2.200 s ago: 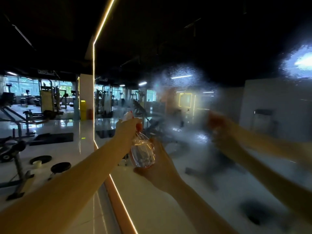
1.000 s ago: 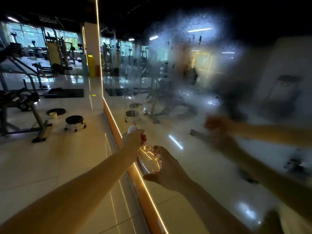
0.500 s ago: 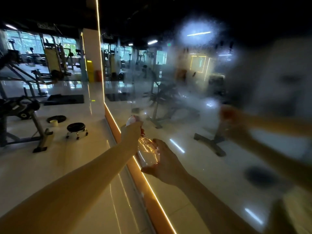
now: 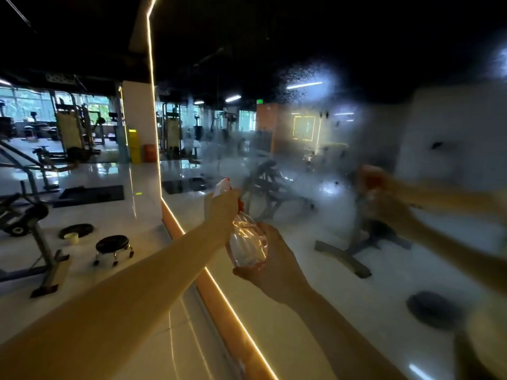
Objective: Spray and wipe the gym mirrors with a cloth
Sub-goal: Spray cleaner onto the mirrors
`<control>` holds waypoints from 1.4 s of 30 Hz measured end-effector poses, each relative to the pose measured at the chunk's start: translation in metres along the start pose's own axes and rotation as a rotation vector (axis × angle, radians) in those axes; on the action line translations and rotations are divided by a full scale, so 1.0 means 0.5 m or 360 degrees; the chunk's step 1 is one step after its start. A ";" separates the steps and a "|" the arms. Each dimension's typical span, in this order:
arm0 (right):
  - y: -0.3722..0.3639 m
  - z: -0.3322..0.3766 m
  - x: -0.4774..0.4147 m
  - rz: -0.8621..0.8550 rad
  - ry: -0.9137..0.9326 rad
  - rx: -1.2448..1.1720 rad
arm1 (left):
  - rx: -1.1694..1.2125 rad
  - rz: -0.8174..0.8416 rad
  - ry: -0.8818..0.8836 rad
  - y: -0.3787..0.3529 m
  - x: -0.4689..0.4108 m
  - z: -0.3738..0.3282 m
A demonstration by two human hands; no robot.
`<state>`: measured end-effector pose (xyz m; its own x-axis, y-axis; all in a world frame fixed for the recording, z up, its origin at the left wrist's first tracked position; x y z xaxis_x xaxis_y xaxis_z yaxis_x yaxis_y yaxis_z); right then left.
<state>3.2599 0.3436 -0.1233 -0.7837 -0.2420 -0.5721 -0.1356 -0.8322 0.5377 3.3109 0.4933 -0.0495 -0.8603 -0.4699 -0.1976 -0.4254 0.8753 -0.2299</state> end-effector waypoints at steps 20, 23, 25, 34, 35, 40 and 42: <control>-0.042 -0.024 -0.328 -0.0263 0.0184 -0.0298 | 0.0067 0.0061 -0.0303 -0.072 -0.255 -0.152; -0.046 -0.036 -0.366 -0.0204 0.0182 -0.0319 | 0.0052 0.0012 -0.0298 -0.079 -0.297 -0.147; -0.049 -0.051 -0.390 -0.0195 0.0205 -0.0323 | 0.0026 0.0009 -0.0283 -0.086 -0.311 -0.142; -0.134 -0.132 -0.442 -0.0088 0.0221 -0.0344 | -0.0099 -0.0133 -0.0229 -0.069 -0.391 -0.069; -0.142 -0.140 -0.444 -0.0086 0.0227 -0.0340 | -0.0115 -0.0168 -0.0222 -0.067 -0.394 -0.060; -0.176 -0.176 -0.441 0.0014 0.0175 -0.0302 | -0.0102 -0.0310 -0.0122 -0.051 -0.417 0.004; -0.185 -0.195 -0.441 0.0039 0.0154 -0.0281 | -0.0112 -0.0269 -0.0086 -0.047 -0.430 0.034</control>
<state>3.5041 0.4252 -0.1072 -0.7226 -0.3027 -0.6215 -0.0025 -0.8979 0.4402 3.5107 0.5715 -0.0179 -0.7594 -0.6148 -0.2130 -0.5828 0.7883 -0.1974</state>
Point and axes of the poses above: each hand's wrist, its own x-axis away from the middle knuckle, its own y-axis out of the back of the hand, z = x × y, the point moved 3 cm from there along -x, towards the middle knuckle, and after that the axes turned 6 degrees about -z, right-handed, at the moved point
